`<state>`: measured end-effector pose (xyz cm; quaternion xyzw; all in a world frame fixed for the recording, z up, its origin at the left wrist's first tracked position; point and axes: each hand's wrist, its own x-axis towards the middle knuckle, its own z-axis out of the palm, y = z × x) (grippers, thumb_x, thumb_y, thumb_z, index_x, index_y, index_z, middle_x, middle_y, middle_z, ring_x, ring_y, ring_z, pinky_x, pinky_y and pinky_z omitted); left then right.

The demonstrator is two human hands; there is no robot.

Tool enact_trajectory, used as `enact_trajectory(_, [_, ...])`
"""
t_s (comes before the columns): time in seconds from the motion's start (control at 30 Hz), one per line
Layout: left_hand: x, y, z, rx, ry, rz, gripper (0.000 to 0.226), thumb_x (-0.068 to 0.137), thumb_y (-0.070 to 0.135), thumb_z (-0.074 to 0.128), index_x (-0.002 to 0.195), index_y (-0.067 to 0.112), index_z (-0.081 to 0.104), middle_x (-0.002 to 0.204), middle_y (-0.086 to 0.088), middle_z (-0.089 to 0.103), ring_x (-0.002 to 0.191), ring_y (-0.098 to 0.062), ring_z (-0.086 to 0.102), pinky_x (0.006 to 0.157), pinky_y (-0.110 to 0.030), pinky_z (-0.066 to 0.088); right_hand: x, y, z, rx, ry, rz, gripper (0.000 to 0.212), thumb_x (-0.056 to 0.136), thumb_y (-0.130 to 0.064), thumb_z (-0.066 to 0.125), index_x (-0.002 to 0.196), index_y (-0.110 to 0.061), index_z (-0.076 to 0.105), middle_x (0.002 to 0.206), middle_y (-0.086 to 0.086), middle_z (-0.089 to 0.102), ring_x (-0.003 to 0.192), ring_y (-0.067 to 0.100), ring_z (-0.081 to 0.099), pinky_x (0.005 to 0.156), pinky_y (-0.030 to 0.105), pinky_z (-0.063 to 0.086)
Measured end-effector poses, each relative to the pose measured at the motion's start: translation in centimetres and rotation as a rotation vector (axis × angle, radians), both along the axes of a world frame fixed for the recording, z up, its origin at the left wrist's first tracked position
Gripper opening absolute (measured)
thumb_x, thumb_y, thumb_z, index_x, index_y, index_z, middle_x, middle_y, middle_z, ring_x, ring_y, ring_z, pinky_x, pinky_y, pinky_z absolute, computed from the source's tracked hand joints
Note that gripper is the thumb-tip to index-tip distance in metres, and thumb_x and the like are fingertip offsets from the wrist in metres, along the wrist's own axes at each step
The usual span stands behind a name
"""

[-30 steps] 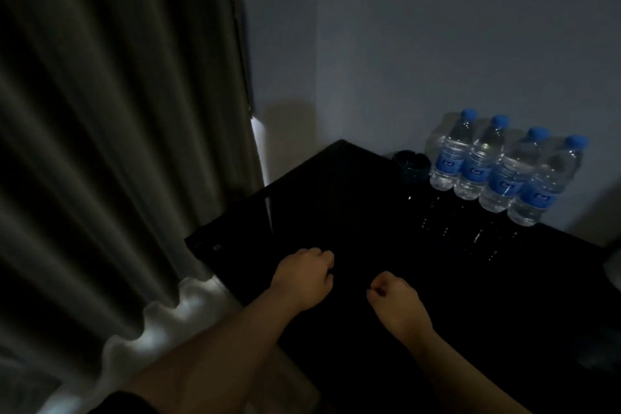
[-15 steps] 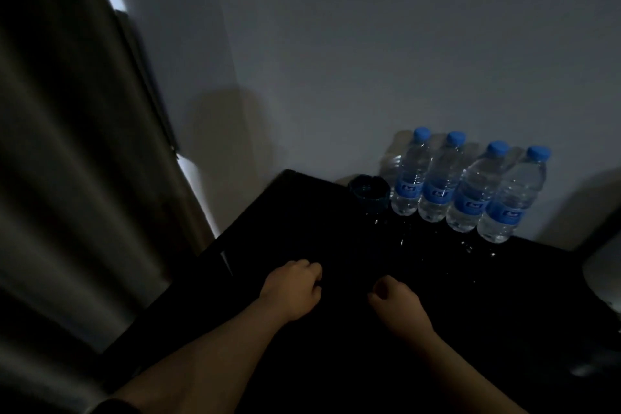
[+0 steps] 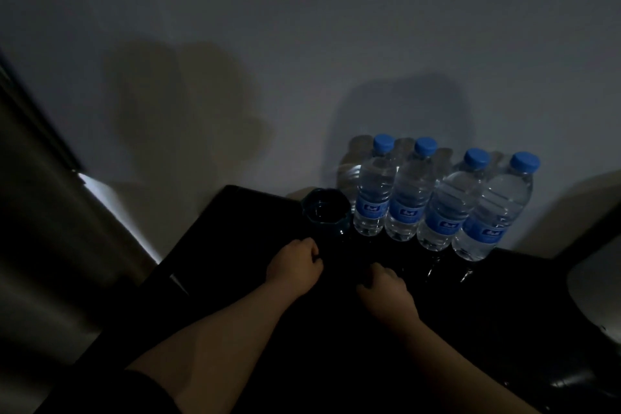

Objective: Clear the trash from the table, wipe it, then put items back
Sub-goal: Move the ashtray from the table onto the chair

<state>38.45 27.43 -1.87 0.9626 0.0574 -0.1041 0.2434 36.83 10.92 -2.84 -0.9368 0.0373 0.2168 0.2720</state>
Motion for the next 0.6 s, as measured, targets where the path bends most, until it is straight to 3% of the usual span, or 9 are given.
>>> enact_trajectory(0.1, [2.3, -0.8, -0.6, -0.046, -0.045, 0.048, 0.032, 0.095, 0.031, 0.049, 0.123, 0.017, 0.050, 0.127, -0.006, 0.050, 0.109, -0.021, 0.053, 0.090, -0.033, 0.049, 1.5, 0.3, -0.3, -0.115, 0.007, 0.034, 0.058, 0.093, -0.035, 0.049, 0.145, -0.020, 0.026, 0.156, 0.005, 0.017, 0.141, 0.029, 0.021, 0.110, 0.045, 0.029])
enact_trajectory(0.2, [4.2, -1.0, -1.3, -0.212, -0.052, 0.220, 0.044, 0.096, 0.036, 0.048, 0.134, 0.016, 0.040, 0.135, -0.008, 0.042, 0.114, -0.026, 0.052, 0.094, -0.037, 0.048, 2.9, 0.4, -0.7, -0.171, 0.052, 0.054, 0.068, 0.094, -0.037, 0.047, 0.150, -0.027, 0.010, 0.160, 0.002, -0.003, 0.146, 0.032, 0.000, 0.114, 0.051, 0.016])
enact_trajectory(0.33, [6.3, -0.7, -2.3, -0.544, 0.004, 0.516, 0.059, 0.095, 0.032, 0.053, 0.143, 0.008, 0.029, 0.142, -0.014, 0.040, 0.120, -0.031, 0.051, 0.099, -0.039, 0.046, 3.8, 0.6, -1.5, -0.235, 0.100, 0.120, 0.068, 0.093, -0.046, 0.046, 0.149, -0.038, 0.009, 0.160, 0.004, -0.003, 0.146, 0.034, -0.005, 0.114, 0.057, 0.012])
enact_trajectory(0.43, [7.7, -0.6, -3.1, -0.726, 0.074, 0.613, 0.069, 0.092, 0.040, 0.055, 0.147, 0.010, 0.025, 0.143, -0.014, 0.042, 0.121, -0.033, 0.050, 0.101, -0.043, 0.046, 4.2, 0.6, -1.4, -0.259, 0.111, 0.147, 0.068, 0.092, -0.046, 0.048, 0.148, -0.039, 0.012, 0.159, 0.004, 0.000, 0.145, 0.035, -0.003, 0.113, 0.059, 0.015])
enact_trajectory(0.5, [8.6, -0.6, -3.5, -0.769, 0.096, 0.639, 0.071, 0.088, 0.044, 0.058, 0.144, 0.011, 0.030, 0.139, -0.014, 0.045, 0.118, -0.033, 0.053, 0.097, -0.045, 0.049, 4.5, 0.7, -1.2, -0.255, 0.125, 0.138, 0.067, 0.091, -0.047, 0.050, 0.148, -0.038, 0.015, 0.158, 0.004, 0.004, 0.145, 0.036, 0.000, 0.111, 0.060, 0.019])
enact_trajectory(0.6, [9.2, -0.3, -3.5, -0.878, 0.160, 0.666, 0.064, 0.088, 0.034, 0.062, 0.142, 0.011, 0.033, 0.136, -0.012, 0.046, 0.106, -0.026, 0.053, 0.078, -0.033, 0.052, 4.9, 0.9, -1.0, -0.273, 0.132, 0.144, 0.066, 0.090, -0.048, 0.052, 0.146, -0.037, 0.020, 0.154, 0.005, 0.012, 0.143, 0.035, 0.007, 0.108, 0.059, 0.028])
